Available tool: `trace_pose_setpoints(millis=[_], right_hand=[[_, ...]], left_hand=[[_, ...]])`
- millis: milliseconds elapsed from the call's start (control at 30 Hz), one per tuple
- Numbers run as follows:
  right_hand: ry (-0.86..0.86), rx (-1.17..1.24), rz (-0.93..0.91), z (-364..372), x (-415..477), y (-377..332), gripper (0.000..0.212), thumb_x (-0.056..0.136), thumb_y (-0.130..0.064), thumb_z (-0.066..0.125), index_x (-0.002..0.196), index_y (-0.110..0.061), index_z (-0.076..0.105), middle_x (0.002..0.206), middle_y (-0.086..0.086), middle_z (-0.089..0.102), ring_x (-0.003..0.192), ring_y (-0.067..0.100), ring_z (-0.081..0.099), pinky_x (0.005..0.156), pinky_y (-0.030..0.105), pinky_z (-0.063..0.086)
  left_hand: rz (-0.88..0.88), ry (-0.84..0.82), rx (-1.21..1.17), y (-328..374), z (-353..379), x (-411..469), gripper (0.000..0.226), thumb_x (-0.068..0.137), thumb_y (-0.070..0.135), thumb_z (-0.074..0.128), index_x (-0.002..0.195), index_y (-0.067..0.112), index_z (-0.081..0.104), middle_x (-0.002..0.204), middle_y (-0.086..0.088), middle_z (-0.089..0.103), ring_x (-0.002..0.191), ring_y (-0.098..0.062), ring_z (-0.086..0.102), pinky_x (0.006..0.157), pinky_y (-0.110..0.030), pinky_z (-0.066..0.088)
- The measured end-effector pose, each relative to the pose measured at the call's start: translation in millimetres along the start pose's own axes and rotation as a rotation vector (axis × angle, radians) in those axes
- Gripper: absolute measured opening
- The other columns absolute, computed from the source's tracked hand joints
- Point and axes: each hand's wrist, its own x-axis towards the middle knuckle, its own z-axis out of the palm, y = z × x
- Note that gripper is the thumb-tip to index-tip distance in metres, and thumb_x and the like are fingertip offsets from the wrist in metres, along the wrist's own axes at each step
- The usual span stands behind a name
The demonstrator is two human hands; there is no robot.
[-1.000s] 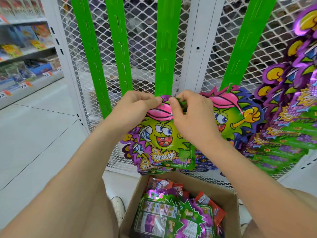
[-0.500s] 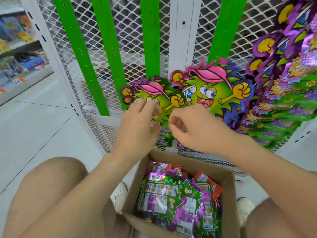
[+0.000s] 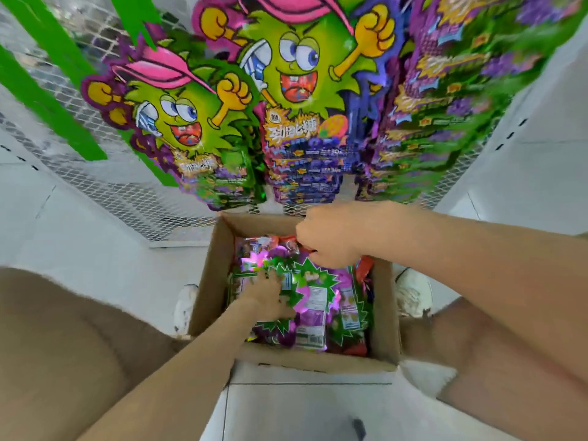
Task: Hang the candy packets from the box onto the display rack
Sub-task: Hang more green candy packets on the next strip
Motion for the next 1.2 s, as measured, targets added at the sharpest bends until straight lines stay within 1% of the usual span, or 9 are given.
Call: trace_pose_setpoints(millis=[133, 267, 433, 533, 700, 833, 1000, 1100, 1200], right_hand=[[-0.012, 0.051, 0.077, 11.0, 4.1, 12.7, 0.021, 0.104, -0.021, 0.053, 0.084, -0.015, 0.053, 0.078, 0.001, 0.043, 0.065, 0.023, 0.052, 0.057, 0.036, 0.051], [-0.006, 0.087, 0.139, 22.2, 8.1, 17.9, 0.016, 0.098, -0.021, 0.058, 0.110, -0.014, 0.068, 0.076, -0.001, 0.043, 0.076, 0.028, 0.056, 0.080, 0.046, 0.062], [-0.006, 0.094, 0.128, 25.6, 7.5, 19.0, 0.014, 0.100, -0.021, 0.057, 0.106, -0.014, 0.067, 0.075, -0.001, 0.045, 0.074, 0.028, 0.056, 0.077, 0.043, 0.060], [-0.013, 0.071, 0.094, 18.8, 3.9, 15.6, 0.016, 0.101, -0.017, 0.054, 0.086, -0.013, 0.056, 0.076, 0.003, 0.047, 0.062, 0.024, 0.051, 0.054, 0.034, 0.048], [0.007, 0.045, 0.075, -1.2, -5.3, 14.6, 0.006, 0.100, -0.007, 0.055, 0.095, -0.009, 0.053, 0.084, 0.006, 0.046, 0.060, 0.020, 0.041, 0.049, 0.032, 0.033], [0.115, 0.130, 0.073, -13.8, -13.8, 12.7, 0.021, 0.099, -0.016, 0.062, 0.115, -0.009, 0.052, 0.090, 0.007, 0.048, 0.068, 0.021, 0.048, 0.051, 0.035, 0.034], [0.346, 0.282, 0.069, -36.8, -23.7, 4.9, 0.008, 0.095, -0.017, 0.062, 0.091, -0.010, 0.062, 0.082, 0.005, 0.060, 0.085, 0.028, 0.062, 0.071, 0.038, 0.051], [0.400, 0.483, 0.068, -53.9, -31.6, 8.3, 0.013, 0.098, -0.017, 0.062, 0.094, -0.009, 0.071, 0.064, -0.006, 0.066, 0.058, 0.003, 0.059, 0.055, 0.018, 0.044], [0.445, 0.697, 0.005, -65.1, -34.1, 9.2, 0.009, 0.102, -0.024, 0.061, 0.099, -0.022, 0.069, 0.049, -0.011, 0.049, 0.043, 0.005, 0.040, 0.048, 0.023, 0.031]], left_hand=[[-0.099, 0.031, 0.063, 10.8, 34.2, 24.6, 0.162, 0.059, 0.091, 0.076, 0.165, 0.003, -0.010, 0.171, -0.030, 0.000, 0.156, -0.057, 0.013, 0.123, -0.064, 0.030], [-0.068, 0.109, 0.174, 17.6, 45.6, 26.8, 0.155, 0.062, 0.088, 0.076, 0.165, 0.002, -0.001, 0.168, -0.031, 0.009, 0.153, -0.056, 0.021, 0.121, -0.061, 0.034], [0.089, 0.257, 0.019, 11.4, 19.1, 17.7, 0.049, 0.084, 0.042, 0.077, 0.118, 0.013, 0.059, 0.113, -0.012, 0.068, 0.101, -0.031, 0.068, 0.077, -0.039, 0.058], [0.211, 0.284, -0.109, 5.2, -11.7, 3.7, 0.010, 0.089, 0.017, 0.066, 0.084, 0.009, 0.063, 0.076, -0.010, 0.065, 0.079, -0.037, 0.067, 0.059, -0.036, 0.047], [0.360, 0.238, -0.196, -7.3, -62.3, -25.2, 0.017, 0.102, 0.006, 0.057, 0.113, 0.011, 0.068, 0.093, -0.019, 0.073, 0.083, -0.026, 0.066, 0.079, -0.044, 0.059], [0.492, 0.232, -0.268, -16.3, -124.8, -67.8, 0.038, 0.102, 0.000, 0.056, 0.107, 0.038, 0.061, 0.091, 0.005, 0.067, 0.083, -0.015, 0.060, 0.078, -0.031, 0.048], [0.587, 0.275, -0.296, -27.7, -176.3, -127.5, 0.040, 0.101, -0.012, 0.049, 0.115, 0.023, 0.064, 0.106, -0.017, 0.069, 0.101, -0.039, 0.061, 0.088, -0.047, 0.051], [0.616, 0.286, -0.343, -33.1, -197.6, -156.3, 0.036, 0.103, -0.006, 0.050, 0.119, 0.023, 0.063, 0.109, -0.023, 0.067, 0.103, -0.041, 0.061, 0.090, -0.048, 0.050], [0.631, 0.321, -0.398, -37.5, -219.0, -179.7, 0.032, 0.101, 0.009, 0.050, 0.113, 0.035, 0.064, 0.110, -0.019, 0.069, 0.105, -0.042, 0.061, 0.095, -0.056, 0.050]])
